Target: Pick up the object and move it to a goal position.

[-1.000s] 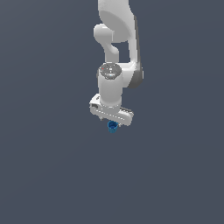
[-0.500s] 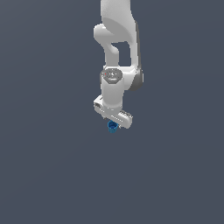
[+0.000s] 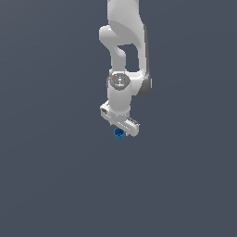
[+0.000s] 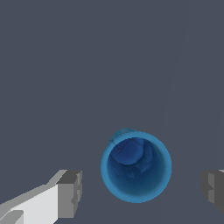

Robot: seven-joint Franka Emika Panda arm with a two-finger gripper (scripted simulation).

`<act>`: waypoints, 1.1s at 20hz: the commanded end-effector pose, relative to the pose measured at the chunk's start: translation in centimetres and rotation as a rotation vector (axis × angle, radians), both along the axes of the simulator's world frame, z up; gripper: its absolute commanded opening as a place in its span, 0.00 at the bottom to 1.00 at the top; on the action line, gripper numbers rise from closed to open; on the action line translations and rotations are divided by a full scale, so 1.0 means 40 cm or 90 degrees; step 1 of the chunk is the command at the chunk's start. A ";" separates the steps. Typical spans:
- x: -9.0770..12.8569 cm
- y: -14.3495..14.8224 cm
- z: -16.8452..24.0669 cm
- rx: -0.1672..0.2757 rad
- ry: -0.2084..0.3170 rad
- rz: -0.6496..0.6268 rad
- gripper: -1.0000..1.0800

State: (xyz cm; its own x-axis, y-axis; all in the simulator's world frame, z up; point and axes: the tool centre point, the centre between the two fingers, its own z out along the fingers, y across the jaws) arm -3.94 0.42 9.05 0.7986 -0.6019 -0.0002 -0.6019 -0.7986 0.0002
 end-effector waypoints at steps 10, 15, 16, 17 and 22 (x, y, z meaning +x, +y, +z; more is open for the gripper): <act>-0.003 -0.001 -0.091 0.000 0.000 -0.003 0.96; -0.002 0.000 -0.123 0.000 0.000 -0.003 0.96; -0.001 0.000 -0.125 0.000 0.000 -0.003 0.96; -0.001 0.000 -0.126 0.000 0.000 -0.003 0.96; -0.001 0.000 -0.126 0.000 0.000 -0.003 0.00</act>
State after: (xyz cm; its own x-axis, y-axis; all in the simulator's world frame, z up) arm -3.96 0.47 4.10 0.7959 -0.6054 0.0005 -0.6054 -0.7959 -0.0007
